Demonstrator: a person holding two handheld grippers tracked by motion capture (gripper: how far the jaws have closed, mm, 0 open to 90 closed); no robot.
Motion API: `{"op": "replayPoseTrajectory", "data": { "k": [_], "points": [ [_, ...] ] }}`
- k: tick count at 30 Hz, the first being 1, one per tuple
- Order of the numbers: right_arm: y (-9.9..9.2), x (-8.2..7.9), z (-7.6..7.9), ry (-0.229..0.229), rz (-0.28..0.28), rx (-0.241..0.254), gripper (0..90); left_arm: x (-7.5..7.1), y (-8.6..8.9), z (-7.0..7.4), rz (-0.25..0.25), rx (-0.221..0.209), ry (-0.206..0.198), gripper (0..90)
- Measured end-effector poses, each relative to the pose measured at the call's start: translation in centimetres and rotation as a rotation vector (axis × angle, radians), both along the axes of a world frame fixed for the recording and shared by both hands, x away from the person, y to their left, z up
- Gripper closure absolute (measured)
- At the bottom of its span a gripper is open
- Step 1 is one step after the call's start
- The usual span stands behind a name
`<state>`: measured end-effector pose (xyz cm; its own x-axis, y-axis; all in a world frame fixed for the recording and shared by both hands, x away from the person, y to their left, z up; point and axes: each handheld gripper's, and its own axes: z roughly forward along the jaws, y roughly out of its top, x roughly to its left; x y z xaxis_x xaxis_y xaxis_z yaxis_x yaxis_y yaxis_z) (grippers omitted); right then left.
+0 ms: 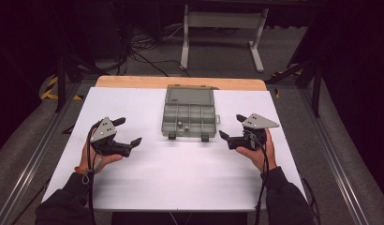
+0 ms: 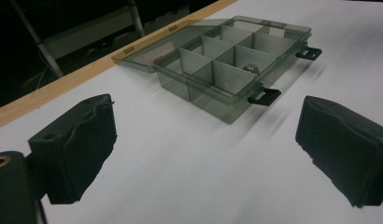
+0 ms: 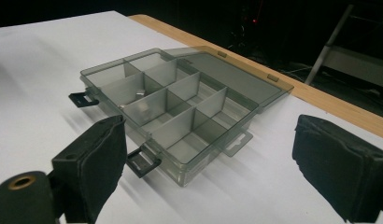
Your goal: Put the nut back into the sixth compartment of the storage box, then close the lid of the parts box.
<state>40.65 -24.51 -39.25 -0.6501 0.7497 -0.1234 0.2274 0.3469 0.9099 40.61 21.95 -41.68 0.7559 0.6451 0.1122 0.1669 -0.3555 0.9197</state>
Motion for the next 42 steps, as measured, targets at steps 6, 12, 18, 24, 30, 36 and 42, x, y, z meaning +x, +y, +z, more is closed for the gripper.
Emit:
{"op": "replayPoseTrajectory", "data": {
  "k": [6, 12, 18, 24, 30, 36, 42],
  "points": [
    [-0.3, 0.7, 0.1, -0.001, 0.001, 0.029, 11.3, 1.3, -0.2, 0.8, 0.003, -0.003, -0.007, 5.7],
    [-0.5, 2.3, 0.4, 0.021, -0.024, 0.015, 12.5, 3.2, -0.5, 1.3, 0.016, -0.007, -0.004, 5.9],
    [-0.7, 4.1, 0.8, 0.022, -0.047, -0.004, 12.9, 5.3, -1.2, 1.5, 0.022, 0.008, 0.012, 6.3],
    [-0.4, 6.1, 1.5, 0.049, -0.061, 0.022, 14.8, 7.0, -2.1, 2.0, 0.048, 0.039, 0.022, 6.9],
    [-0.1, 8.3, 1.7, 0.064, -0.100, -0.013, 18.8, 8.8, -3.4, 2.6, 0.082, 0.077, 0.038, 8.6],
    [0.1, 10.3, 0.9, 0.111, -0.153, -0.052, 28.9, 10.7, -4.4, 2.4, 0.107, 0.103, 0.064, 13.1],
    [1.2, 12.3, 0.1, 0.157, -0.146, -0.068, 55.0, 13.2, -5.5, 1.5, 0.163, 0.150, 0.119, 27.4]
  ]
}}
